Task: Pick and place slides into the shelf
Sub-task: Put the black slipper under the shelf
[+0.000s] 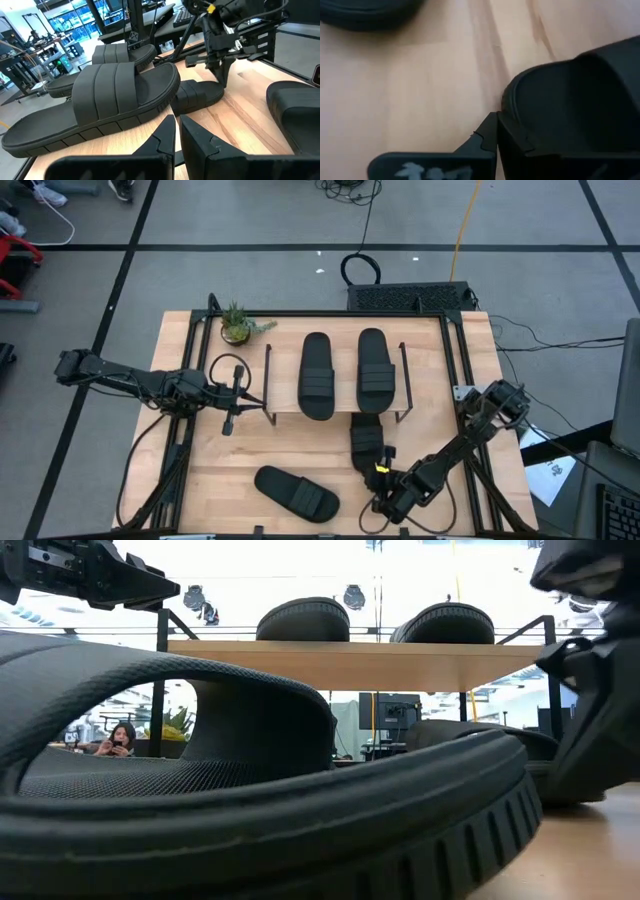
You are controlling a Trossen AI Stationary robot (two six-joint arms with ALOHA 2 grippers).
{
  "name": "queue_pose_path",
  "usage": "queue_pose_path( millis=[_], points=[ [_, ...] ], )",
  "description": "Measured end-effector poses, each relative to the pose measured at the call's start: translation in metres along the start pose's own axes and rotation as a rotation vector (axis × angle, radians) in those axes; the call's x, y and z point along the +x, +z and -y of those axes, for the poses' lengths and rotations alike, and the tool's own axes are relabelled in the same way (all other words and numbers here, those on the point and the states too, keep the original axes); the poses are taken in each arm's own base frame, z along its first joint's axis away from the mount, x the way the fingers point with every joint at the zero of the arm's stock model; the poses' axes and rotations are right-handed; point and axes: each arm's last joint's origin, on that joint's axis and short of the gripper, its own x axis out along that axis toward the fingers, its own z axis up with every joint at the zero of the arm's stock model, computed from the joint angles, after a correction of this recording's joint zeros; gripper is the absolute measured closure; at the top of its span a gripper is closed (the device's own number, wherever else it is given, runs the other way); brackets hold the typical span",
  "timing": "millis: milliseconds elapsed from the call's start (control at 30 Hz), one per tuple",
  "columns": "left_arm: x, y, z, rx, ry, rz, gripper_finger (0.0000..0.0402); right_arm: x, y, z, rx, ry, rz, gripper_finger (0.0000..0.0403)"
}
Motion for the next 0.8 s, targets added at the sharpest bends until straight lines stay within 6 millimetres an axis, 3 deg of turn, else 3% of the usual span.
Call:
queue_pose_path(
  millis=[433,800],
  points=[
    [0.000,0.000,0.000,0.000,0.000,0.000,0.0376,0.022,0.002,0.030,0.007,-0.103,-0.028,0.0403],
    [0.000,0.000,0.000,0.000,0.000,0.000,0.0376,0.030,0.008,0.043,0.025,-0.155,-0.044,0.0403]
  ],
)
